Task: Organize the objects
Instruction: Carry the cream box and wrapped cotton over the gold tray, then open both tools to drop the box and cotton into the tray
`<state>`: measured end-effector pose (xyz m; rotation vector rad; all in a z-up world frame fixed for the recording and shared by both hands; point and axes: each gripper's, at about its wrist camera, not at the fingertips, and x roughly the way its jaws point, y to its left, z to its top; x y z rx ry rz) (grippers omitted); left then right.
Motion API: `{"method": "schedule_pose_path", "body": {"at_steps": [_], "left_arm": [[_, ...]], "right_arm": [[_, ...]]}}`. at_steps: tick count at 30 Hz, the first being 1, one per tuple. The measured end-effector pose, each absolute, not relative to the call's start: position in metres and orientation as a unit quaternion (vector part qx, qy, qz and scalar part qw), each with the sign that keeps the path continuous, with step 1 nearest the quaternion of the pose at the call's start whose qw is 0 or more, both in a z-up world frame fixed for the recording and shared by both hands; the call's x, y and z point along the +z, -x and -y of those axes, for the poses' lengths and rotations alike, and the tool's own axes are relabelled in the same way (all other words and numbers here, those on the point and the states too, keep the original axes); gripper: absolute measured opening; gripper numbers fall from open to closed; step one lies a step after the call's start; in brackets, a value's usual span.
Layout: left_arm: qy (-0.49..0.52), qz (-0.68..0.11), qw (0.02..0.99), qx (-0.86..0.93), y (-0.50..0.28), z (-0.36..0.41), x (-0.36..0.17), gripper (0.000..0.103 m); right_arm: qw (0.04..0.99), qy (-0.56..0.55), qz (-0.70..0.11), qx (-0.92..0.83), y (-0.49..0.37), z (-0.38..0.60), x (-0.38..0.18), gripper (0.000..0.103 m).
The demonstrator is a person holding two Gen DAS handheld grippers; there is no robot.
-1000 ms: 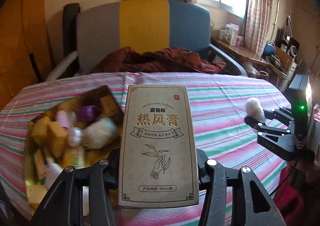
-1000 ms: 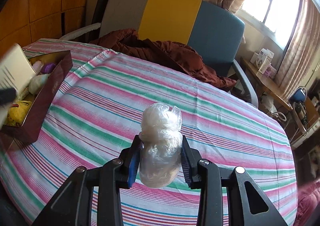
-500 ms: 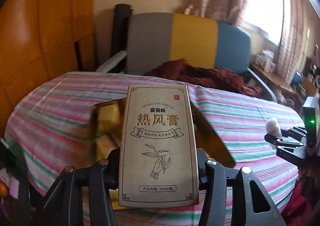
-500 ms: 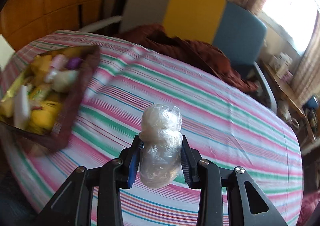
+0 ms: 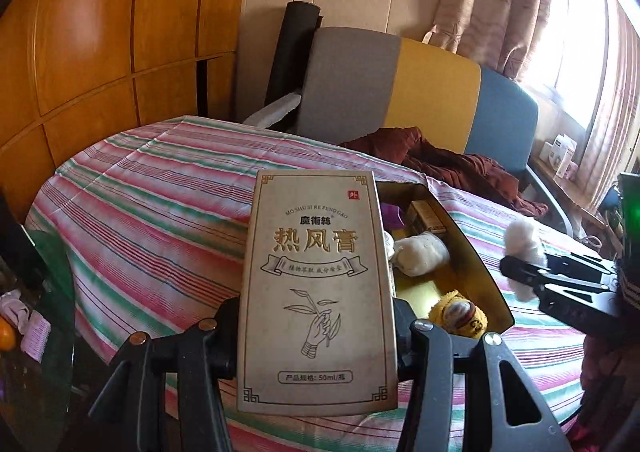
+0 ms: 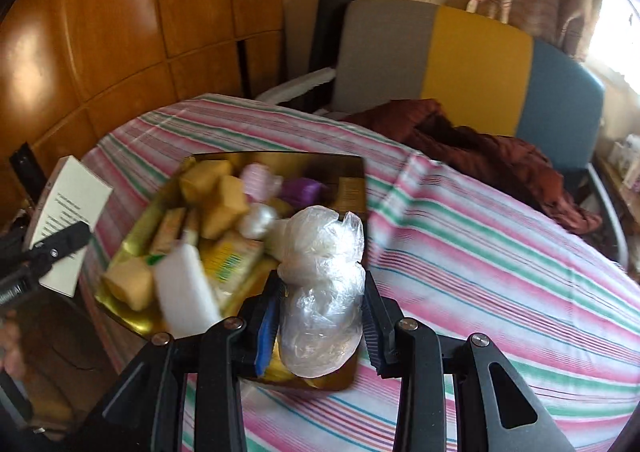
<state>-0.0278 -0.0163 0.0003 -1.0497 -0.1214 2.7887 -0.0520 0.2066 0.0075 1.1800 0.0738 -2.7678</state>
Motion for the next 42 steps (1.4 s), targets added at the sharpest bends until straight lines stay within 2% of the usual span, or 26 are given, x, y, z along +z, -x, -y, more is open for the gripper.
{"method": "schedule_pose_path", "body": {"at_steps": [31, 32, 33, 35, 36, 39, 42], "left_arm": [[0.379, -0.015, 0.117, 0.918, 0.092, -0.045, -0.016, 0.052], [0.381, -0.014, 0.120, 0.916, 0.095, -0.046, -0.017, 0.055], [0.385, -0.012, 0.124, 0.915, 0.097, -0.047, -0.018, 0.065], [0.384, -0.006, 0.117, 0.916, 0.099, -0.047, -0.018, 0.076], [0.384, -0.005, 0.114, 0.916, 0.099, -0.046, -0.017, 0.077], [0.378, 0.001, 0.100, 0.921, 0.095, -0.040, -0.014, 0.078], [0.362, -0.001, 0.081, 0.929, 0.087, -0.033, -0.007, 0.078]], "right_arm": [[0.081, -0.425, 0.013, -0.901, 0.104, -0.203, -0.017, 0.038], [0.081, -0.425, 0.015, -0.901, 0.105, -0.203, -0.018, 0.038], [0.083, -0.426, 0.016, -0.901, 0.107, -0.203, -0.018, 0.041], [0.091, -0.434, 0.021, -0.896, 0.111, -0.202, -0.023, 0.057], [0.090, -0.436, 0.024, -0.895, 0.112, -0.202, -0.026, 0.064], [0.090, -0.439, 0.033, -0.894, 0.112, -0.202, -0.031, 0.065], [0.089, -0.432, 0.036, -0.897, 0.106, -0.202, -0.027, 0.073]]}}
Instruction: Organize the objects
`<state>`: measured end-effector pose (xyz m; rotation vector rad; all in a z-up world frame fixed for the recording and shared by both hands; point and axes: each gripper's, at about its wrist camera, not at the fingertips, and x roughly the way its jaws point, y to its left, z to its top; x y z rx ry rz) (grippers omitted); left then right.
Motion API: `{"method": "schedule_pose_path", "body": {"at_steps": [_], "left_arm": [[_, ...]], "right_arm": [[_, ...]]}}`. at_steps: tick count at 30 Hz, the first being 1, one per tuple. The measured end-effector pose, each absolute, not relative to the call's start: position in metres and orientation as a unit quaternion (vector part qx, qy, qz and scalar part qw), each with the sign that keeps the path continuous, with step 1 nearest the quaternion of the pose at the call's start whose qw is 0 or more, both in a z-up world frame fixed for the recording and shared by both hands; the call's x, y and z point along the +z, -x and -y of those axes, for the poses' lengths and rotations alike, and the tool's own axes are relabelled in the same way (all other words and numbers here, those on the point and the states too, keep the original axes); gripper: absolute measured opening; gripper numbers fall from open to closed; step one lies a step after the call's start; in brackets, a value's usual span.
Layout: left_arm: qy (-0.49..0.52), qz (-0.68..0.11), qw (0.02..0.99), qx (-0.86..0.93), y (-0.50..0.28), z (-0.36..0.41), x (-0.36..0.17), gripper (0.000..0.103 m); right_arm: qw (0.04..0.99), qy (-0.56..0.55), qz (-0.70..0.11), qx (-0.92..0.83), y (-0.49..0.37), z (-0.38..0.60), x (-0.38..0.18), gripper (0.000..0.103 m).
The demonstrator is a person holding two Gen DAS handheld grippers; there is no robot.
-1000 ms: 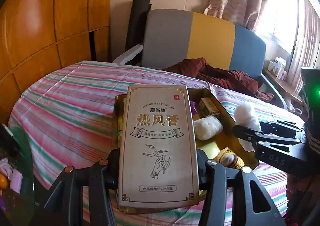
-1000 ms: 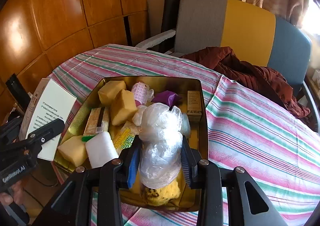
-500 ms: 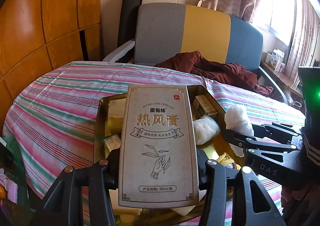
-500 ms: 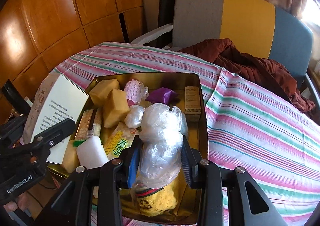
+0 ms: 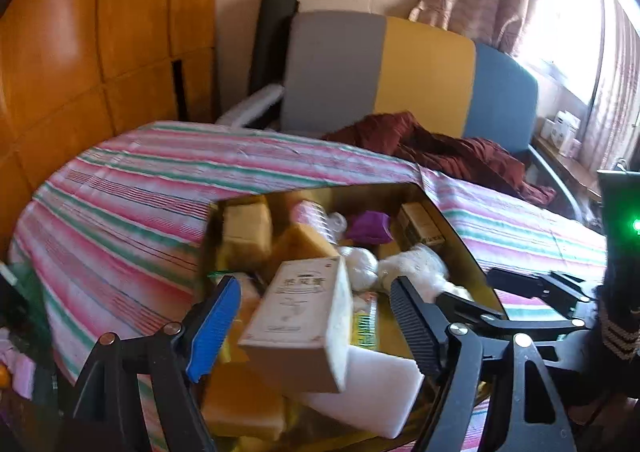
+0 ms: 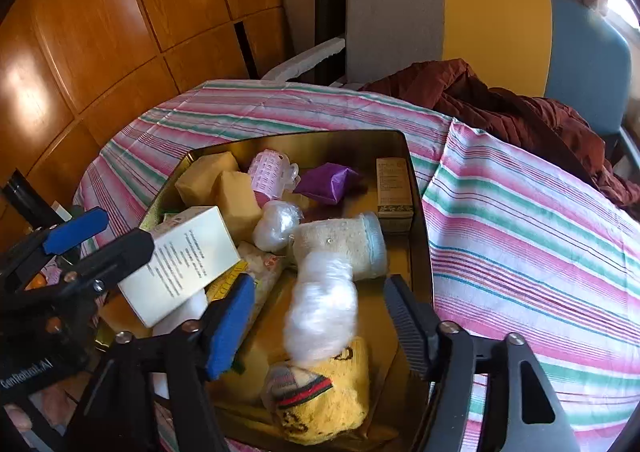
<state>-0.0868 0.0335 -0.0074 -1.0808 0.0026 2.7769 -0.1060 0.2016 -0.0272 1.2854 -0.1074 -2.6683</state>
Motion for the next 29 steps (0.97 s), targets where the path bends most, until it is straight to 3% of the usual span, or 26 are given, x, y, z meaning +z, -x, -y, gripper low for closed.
{"method": "schedule_pose_path", "body": {"at_steps": [4, 12, 29], "left_arm": [[0.352, -0.009, 0.036, 0.935, 0.075, -0.025, 0.000, 0.078], [0.364, -0.010, 0.013, 0.931, 0.054, -0.016, 0.001, 0.078], [0.336, -0.010, 0.040, 0.941, 0.021, -0.019, 0.015, 0.071]], "right_arm": [[0.082, -0.419, 0.036, -0.903, 0.095, -0.201, -0.019, 0.082], [0.084, -0.404, 0.030, -0.911, 0.062, -0.190, -0.011, 0.086], [0.064, -0.397, 0.032, -0.915, 0.020, -0.194, -0.015, 0.087]]}}
